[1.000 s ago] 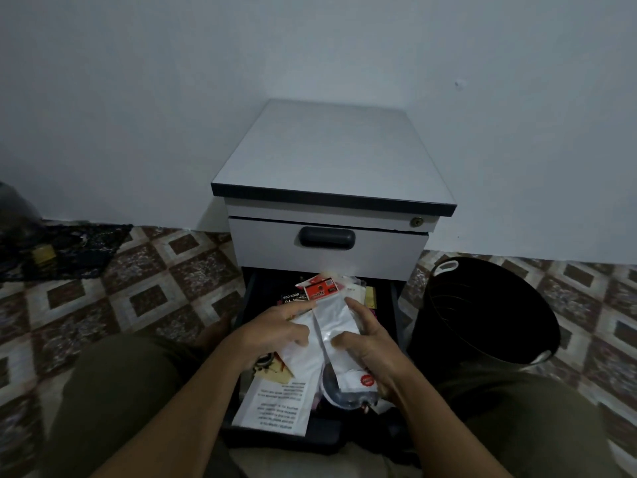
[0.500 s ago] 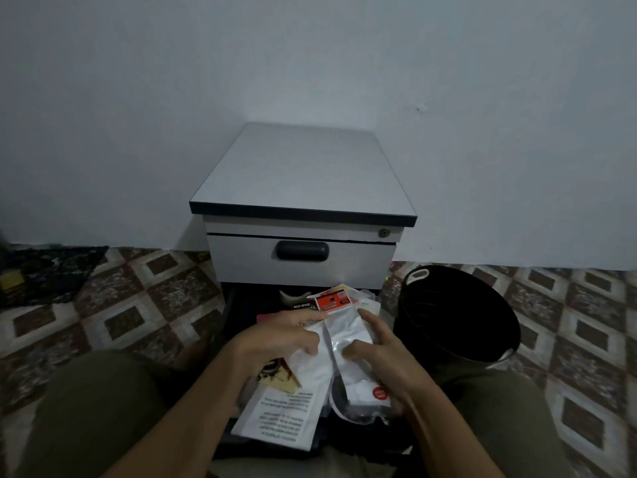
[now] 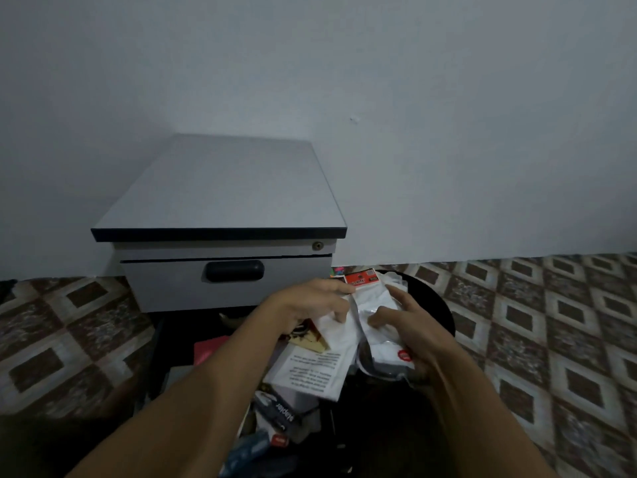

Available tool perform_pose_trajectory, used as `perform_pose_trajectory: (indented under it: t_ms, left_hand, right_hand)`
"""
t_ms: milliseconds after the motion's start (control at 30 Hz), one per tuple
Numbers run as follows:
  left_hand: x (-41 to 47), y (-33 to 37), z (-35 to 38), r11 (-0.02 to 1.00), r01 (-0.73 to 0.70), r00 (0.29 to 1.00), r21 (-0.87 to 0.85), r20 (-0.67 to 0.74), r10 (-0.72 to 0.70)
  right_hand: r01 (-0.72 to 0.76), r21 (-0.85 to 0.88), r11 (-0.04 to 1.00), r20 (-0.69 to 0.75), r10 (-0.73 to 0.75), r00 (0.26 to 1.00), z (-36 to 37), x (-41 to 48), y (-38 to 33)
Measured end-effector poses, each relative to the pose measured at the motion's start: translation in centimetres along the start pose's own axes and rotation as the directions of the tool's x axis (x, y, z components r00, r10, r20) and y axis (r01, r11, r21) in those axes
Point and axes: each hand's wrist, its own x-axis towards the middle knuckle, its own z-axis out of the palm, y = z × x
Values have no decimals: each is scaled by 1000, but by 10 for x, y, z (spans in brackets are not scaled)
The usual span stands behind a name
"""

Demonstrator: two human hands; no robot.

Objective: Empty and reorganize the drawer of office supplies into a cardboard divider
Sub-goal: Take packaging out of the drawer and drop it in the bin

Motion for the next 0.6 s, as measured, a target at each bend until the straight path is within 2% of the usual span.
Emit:
perform_pose_trajectory:
  t_ms: [267,600]
  left_hand:
    - [104,27,27,999,8,999,54,34,-10]
    - [239,10,61,987,101,984,122,136,-118]
  right_hand:
    - [-97,-7,995,-48,96,994,-63,50,-22]
    - [-311,-31,950,-132,305,943,-135,145,24]
